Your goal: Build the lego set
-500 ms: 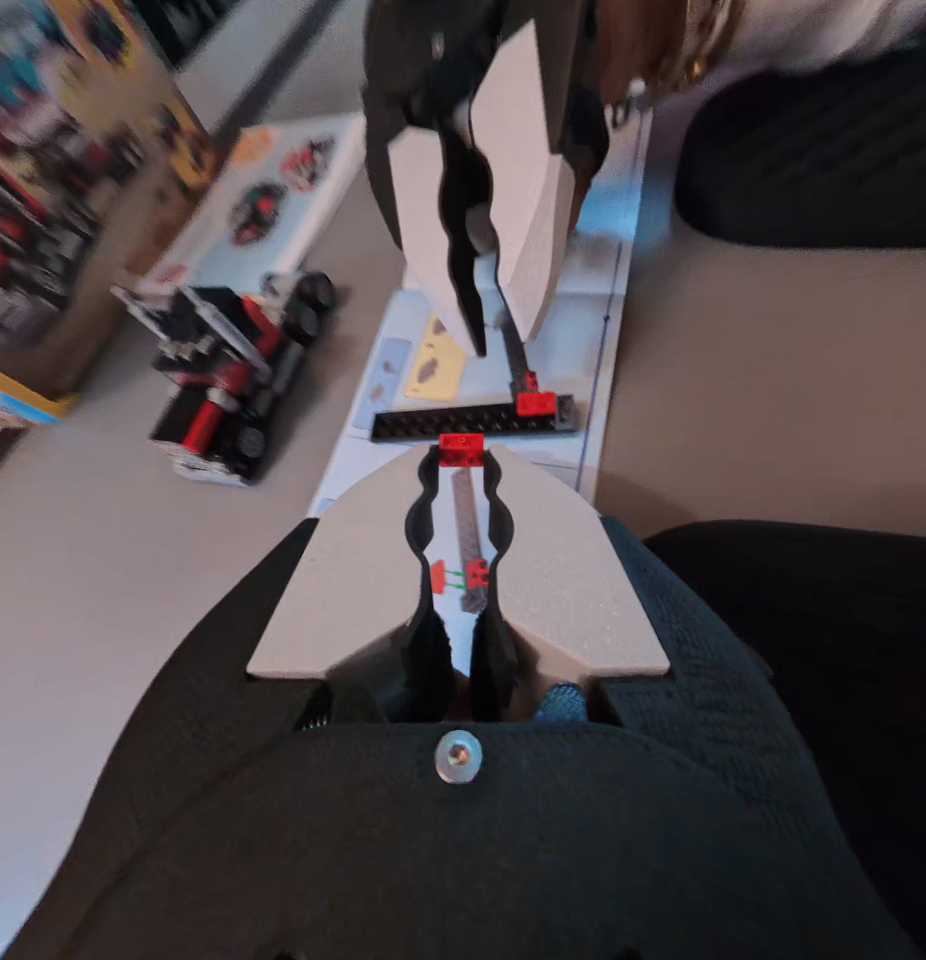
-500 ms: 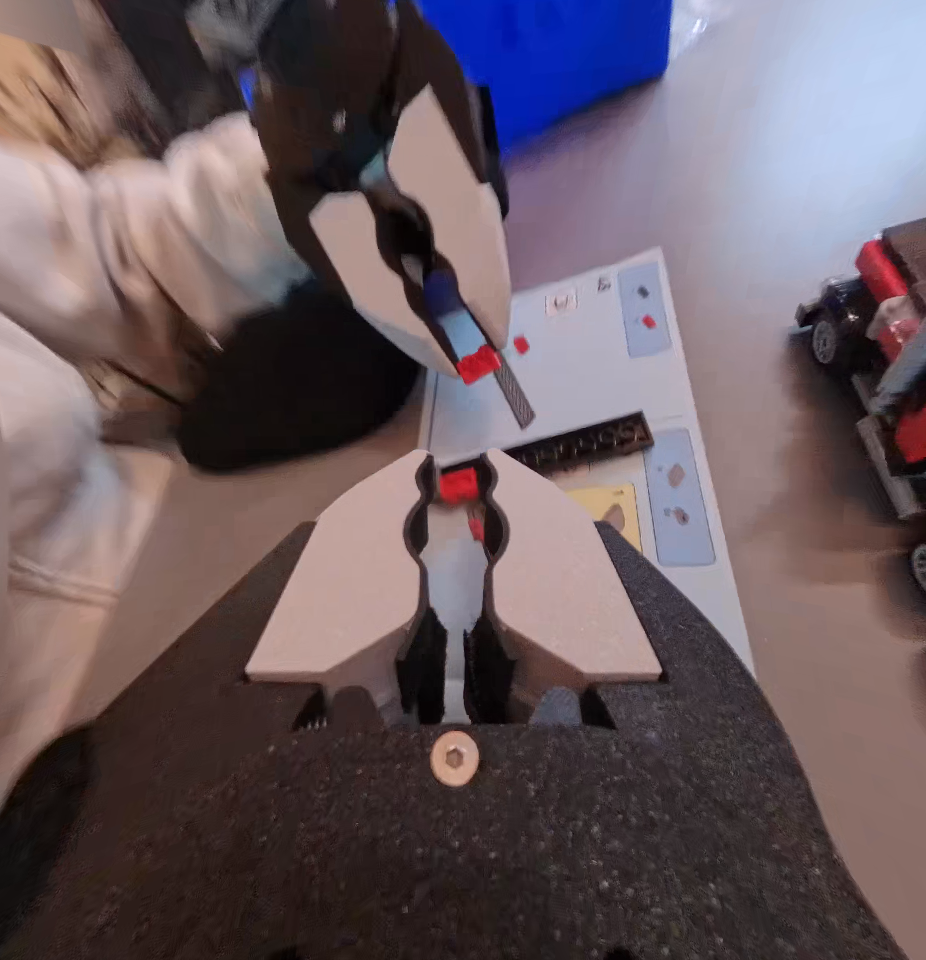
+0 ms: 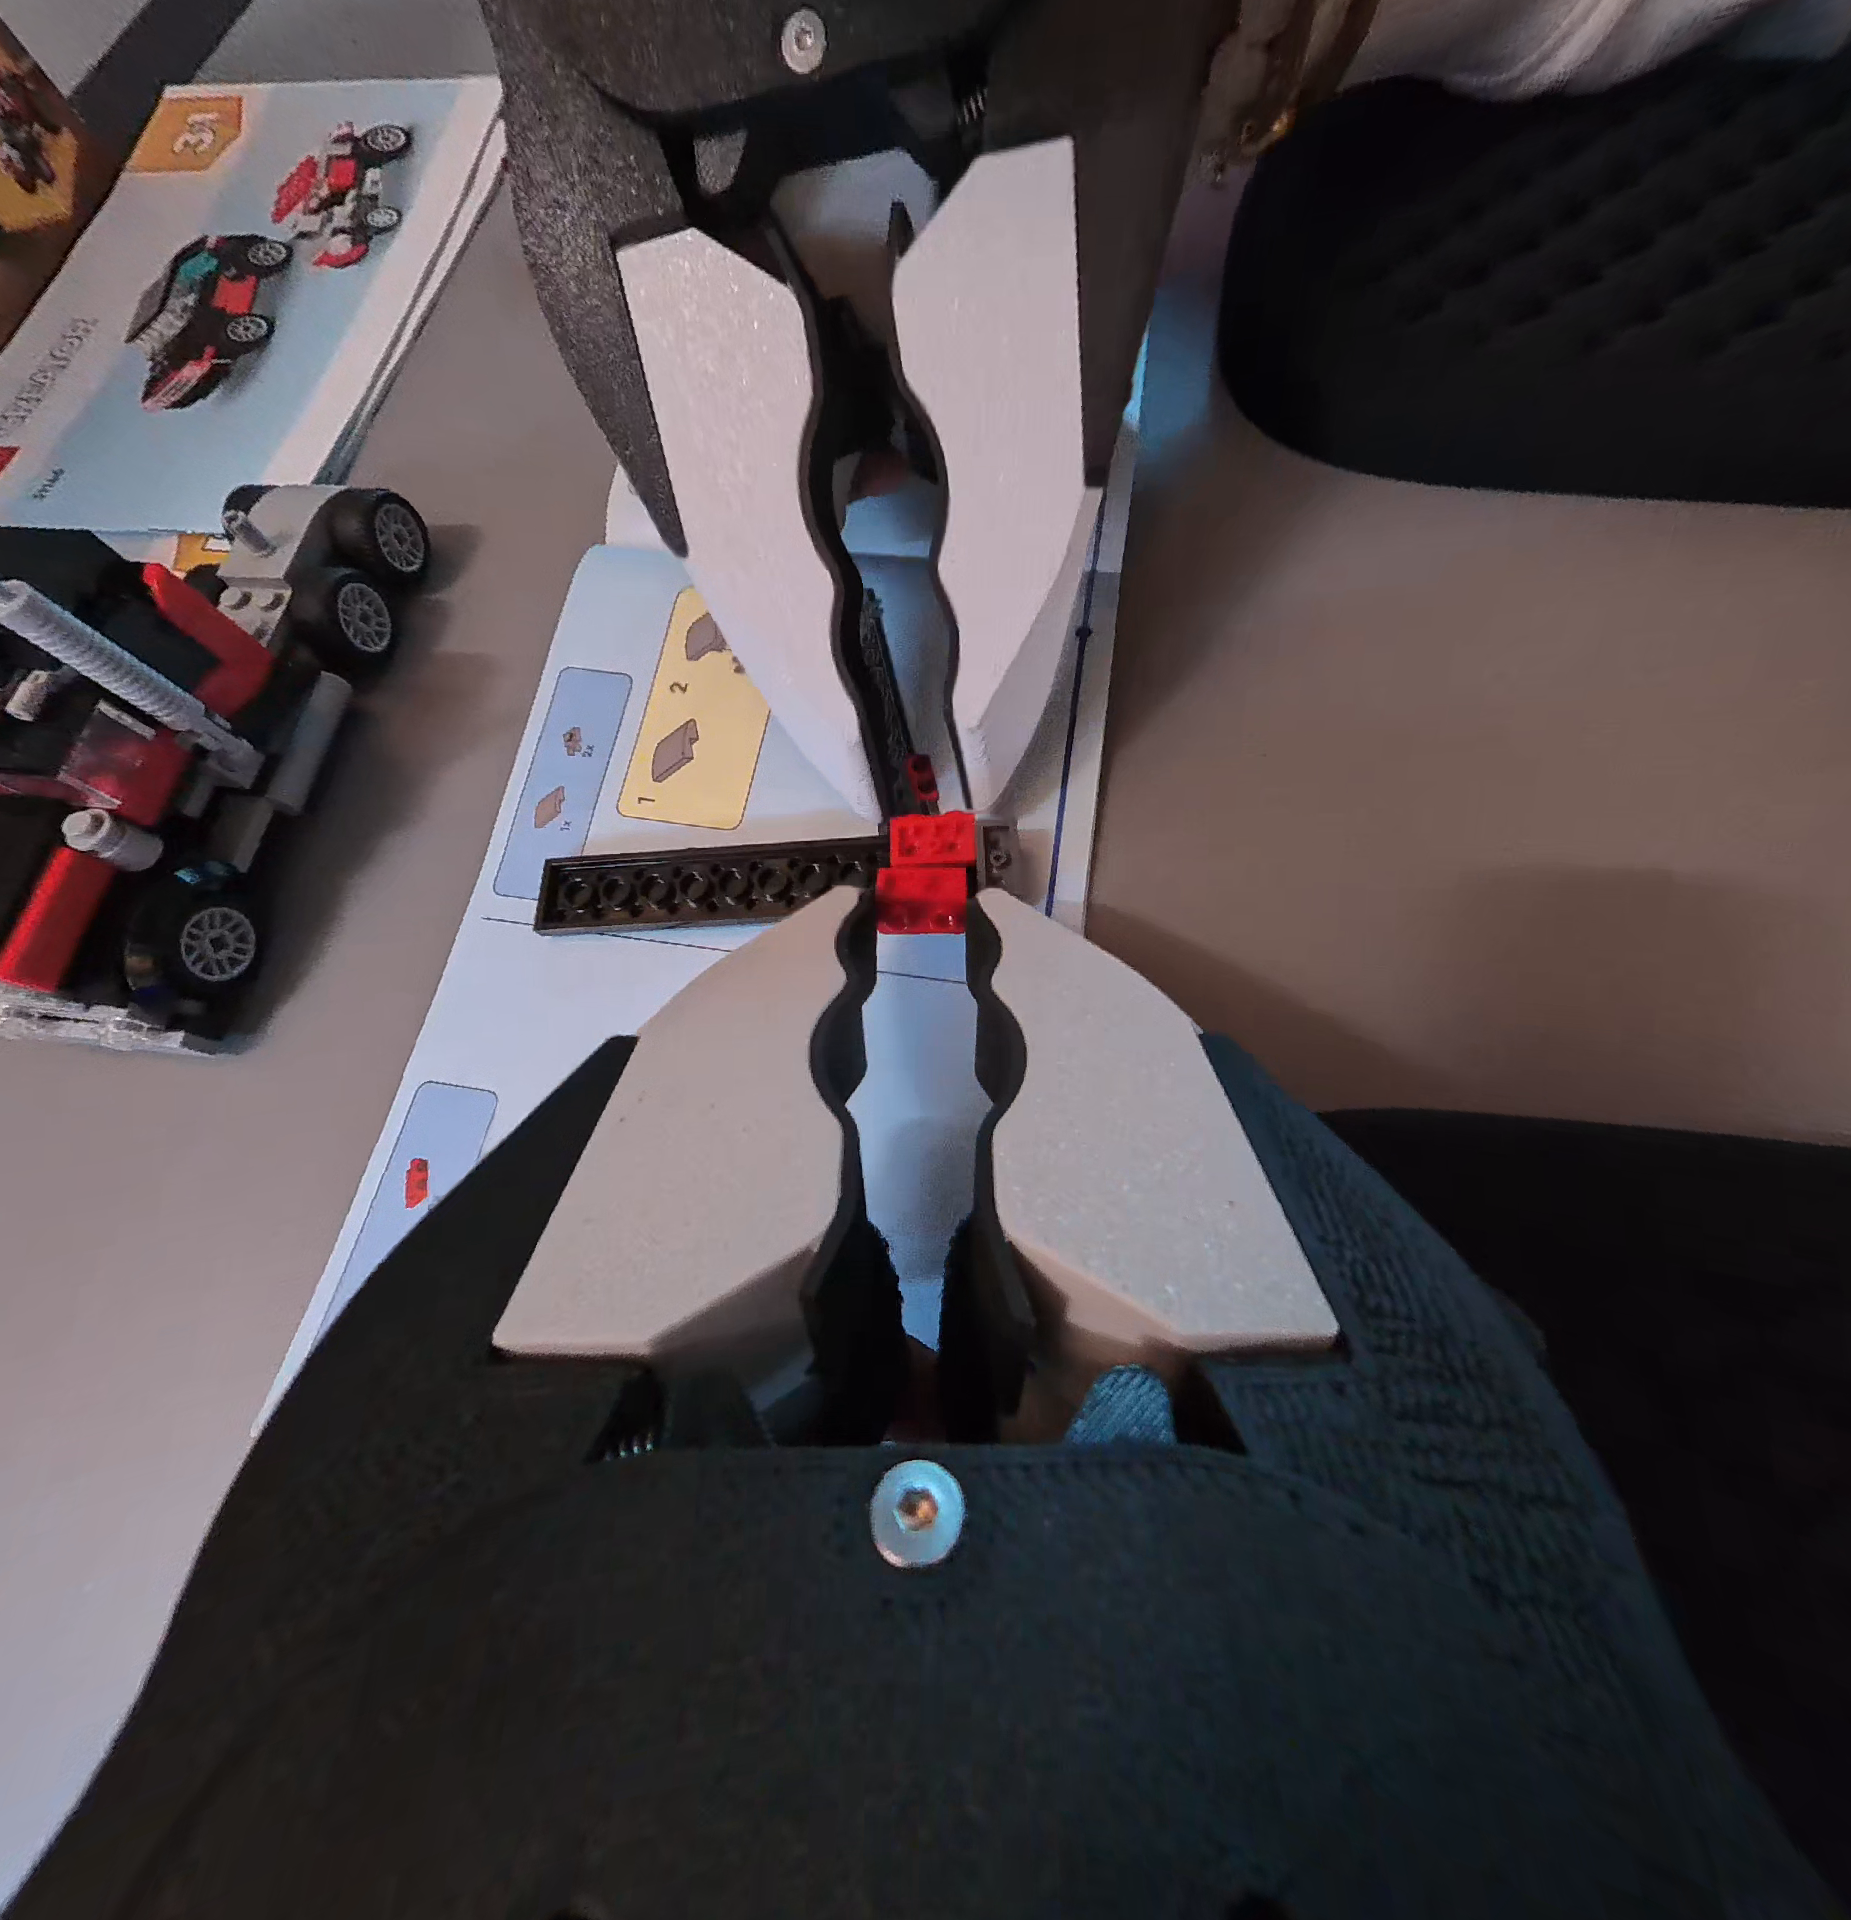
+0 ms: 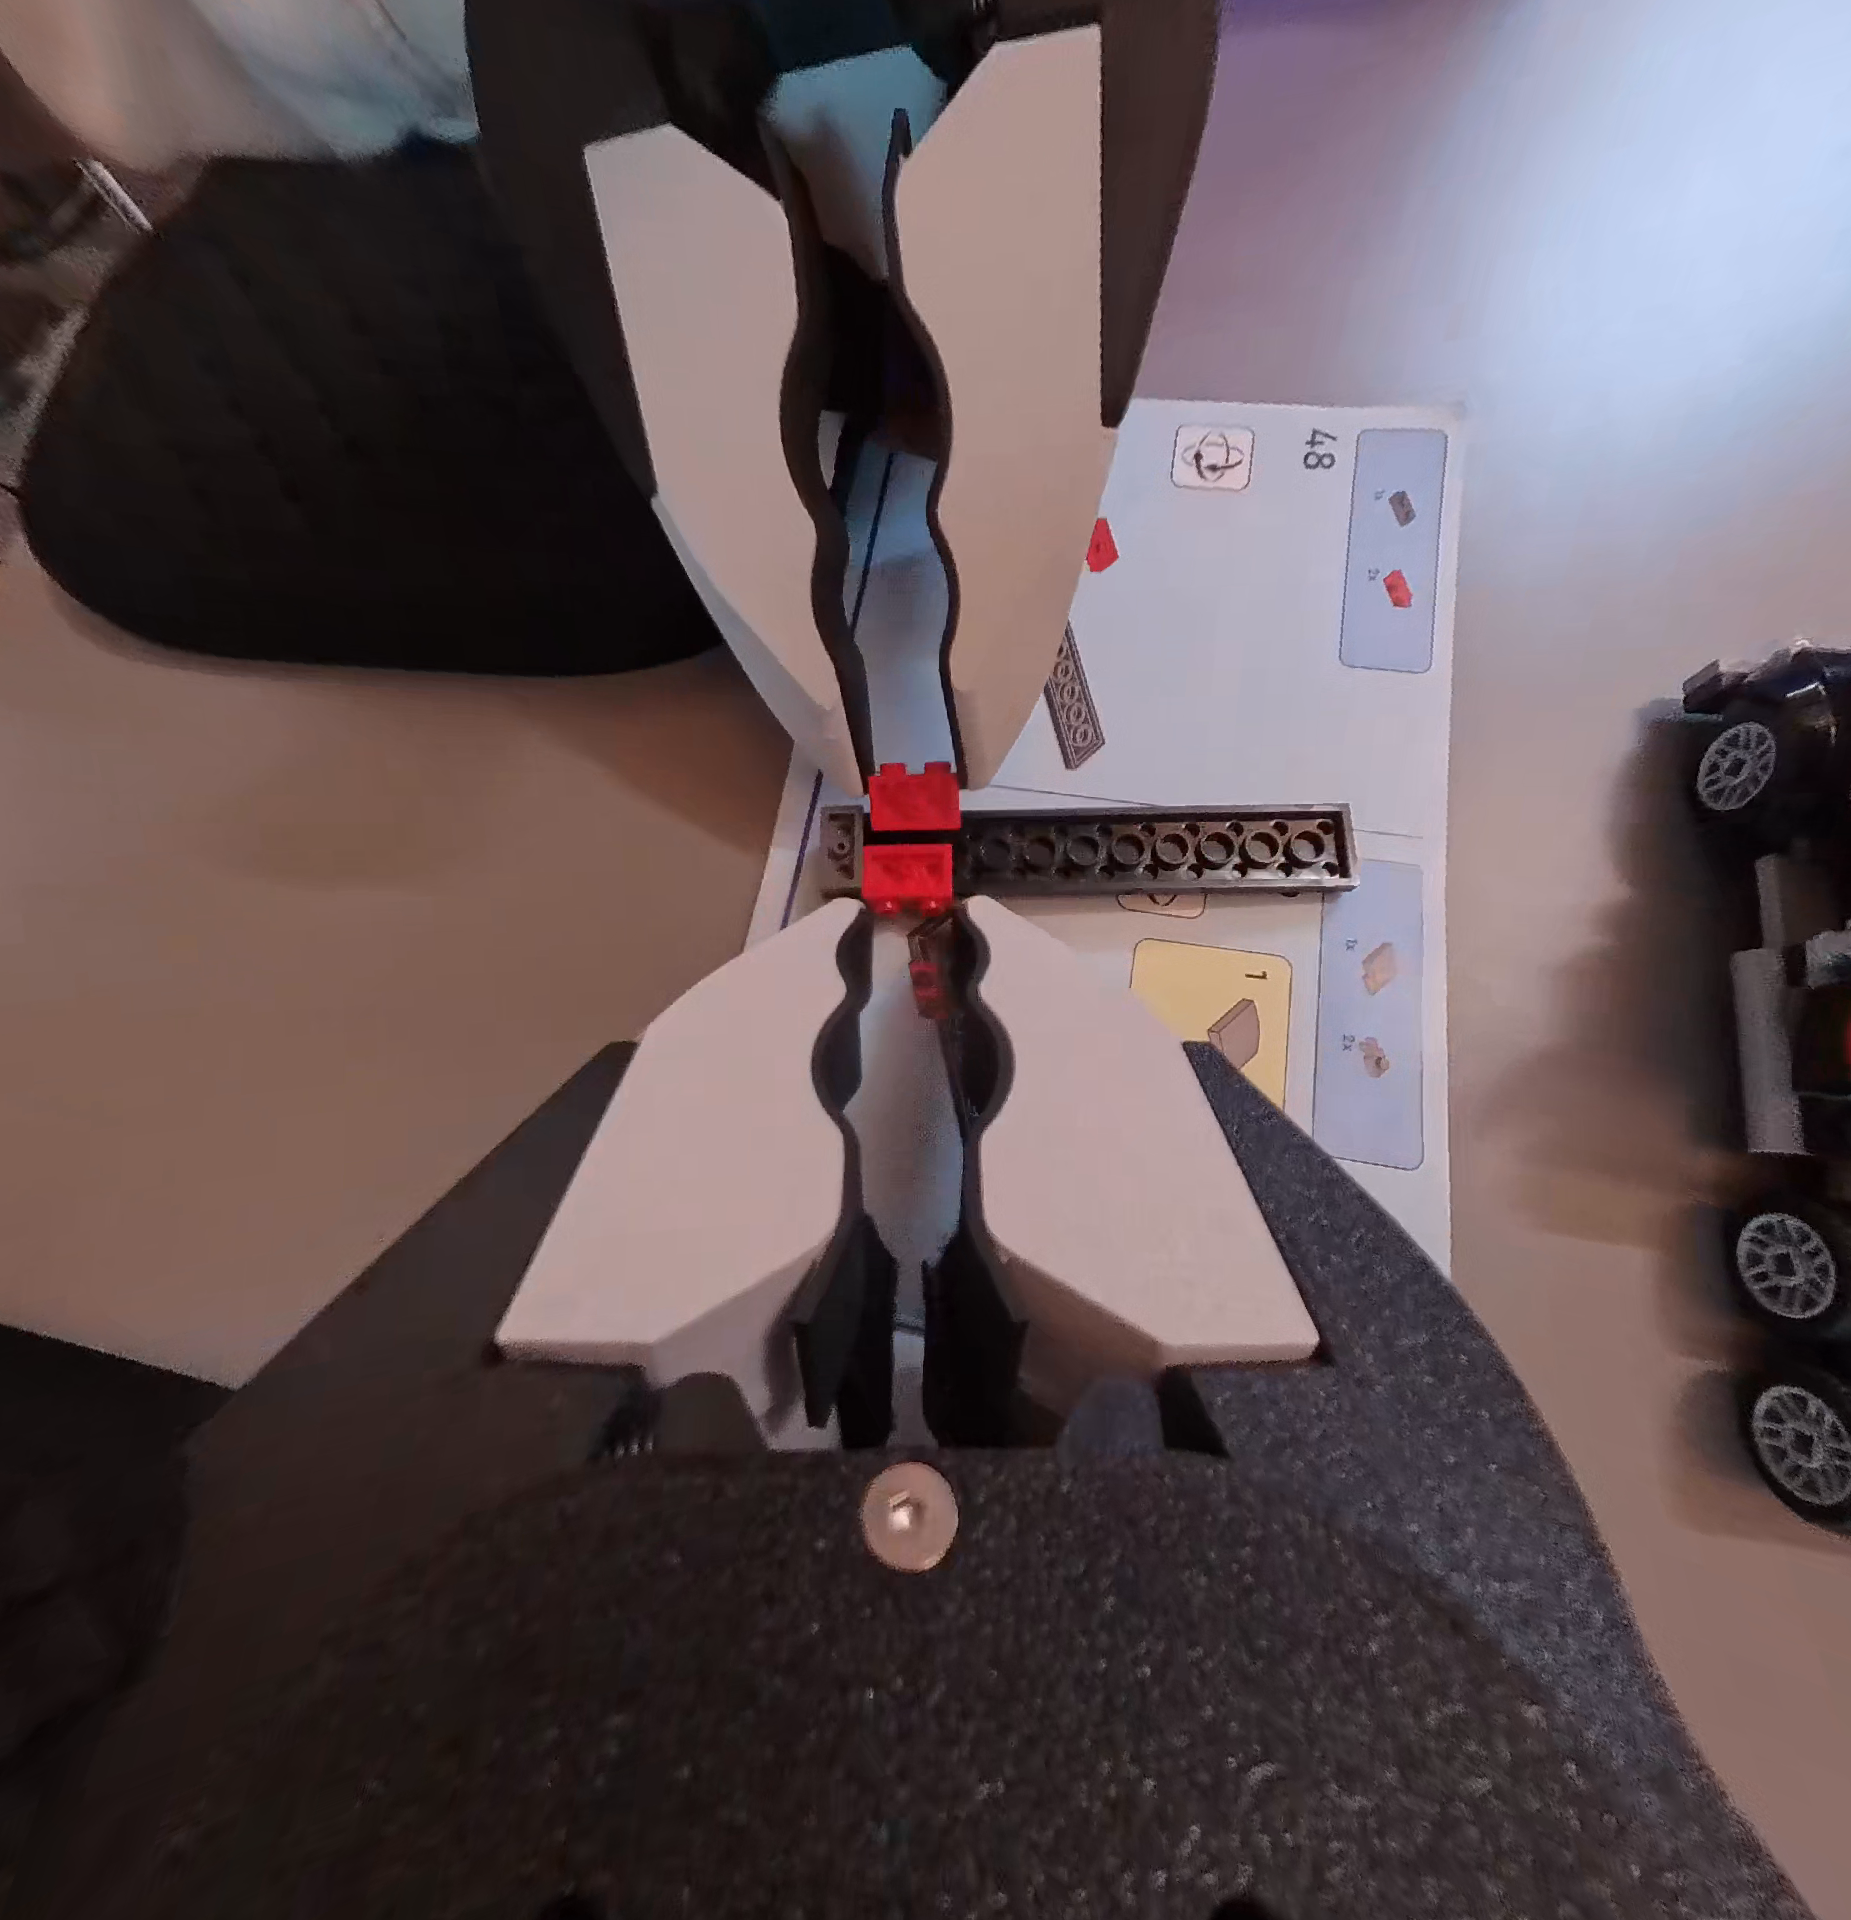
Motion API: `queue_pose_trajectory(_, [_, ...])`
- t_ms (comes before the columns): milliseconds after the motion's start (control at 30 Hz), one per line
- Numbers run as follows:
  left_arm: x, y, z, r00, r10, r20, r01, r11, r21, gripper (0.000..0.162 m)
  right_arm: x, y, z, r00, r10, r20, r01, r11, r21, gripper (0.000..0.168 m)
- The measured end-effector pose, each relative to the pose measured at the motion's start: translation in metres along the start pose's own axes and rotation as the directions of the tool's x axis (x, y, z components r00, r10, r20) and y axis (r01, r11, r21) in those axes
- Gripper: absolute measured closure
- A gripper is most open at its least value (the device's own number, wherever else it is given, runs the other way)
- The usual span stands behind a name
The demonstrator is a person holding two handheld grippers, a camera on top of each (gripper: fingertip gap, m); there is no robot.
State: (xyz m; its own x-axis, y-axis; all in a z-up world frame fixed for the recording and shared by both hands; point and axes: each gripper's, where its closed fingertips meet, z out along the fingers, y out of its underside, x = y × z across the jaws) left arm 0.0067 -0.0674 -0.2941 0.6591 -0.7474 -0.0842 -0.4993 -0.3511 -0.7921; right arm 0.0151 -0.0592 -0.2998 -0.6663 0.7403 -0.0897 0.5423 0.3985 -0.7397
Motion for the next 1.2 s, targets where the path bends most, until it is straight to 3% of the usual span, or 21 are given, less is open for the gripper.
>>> queue_pose_trajectory(367, [0.001, 0.002, 0.004, 1.0, -0.019, -0.021, 0.019, 1.0, -0.021, 0.145, 0.0, -0.007, -0.002, 0.99, -0.124, -0.068, 0.125, 0.992, 0.007, 0.158])
queue_pose_trajectory(733, [0.004, 0.001, 0.008, 0.996, -0.067, -0.051, 0.065, 0.997, -0.046, 0.145, -0.001, -0.009, 0.001, 0.997, -0.071, -0.034, 0.073, 0.996, 0.06, 0.166])
queue_pose_trajectory(1200, [0.006, -0.001, 0.01, 0.986, -0.151, -0.065, 0.144, 0.984, -0.104, 0.145, 0.003, -0.012, -0.003, 0.997, 0.064, 0.041, -0.069, 0.987, 0.146, 0.158])
